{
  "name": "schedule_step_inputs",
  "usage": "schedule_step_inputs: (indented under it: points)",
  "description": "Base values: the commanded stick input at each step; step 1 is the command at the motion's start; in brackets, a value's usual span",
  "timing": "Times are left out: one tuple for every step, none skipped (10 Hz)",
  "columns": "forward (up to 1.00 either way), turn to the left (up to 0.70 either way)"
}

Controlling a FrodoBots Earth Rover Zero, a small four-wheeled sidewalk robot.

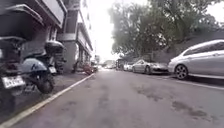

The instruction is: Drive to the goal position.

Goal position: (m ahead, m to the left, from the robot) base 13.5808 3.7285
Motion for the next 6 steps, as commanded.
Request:
schedule_step_inputs:
  points:
    - [0.7,0.14]
    - [0.7,0.14]
    - [0.7,0.14]
    - [0.7,0.14]
    - [0.7,0.07]
    - [0.7,0.0]
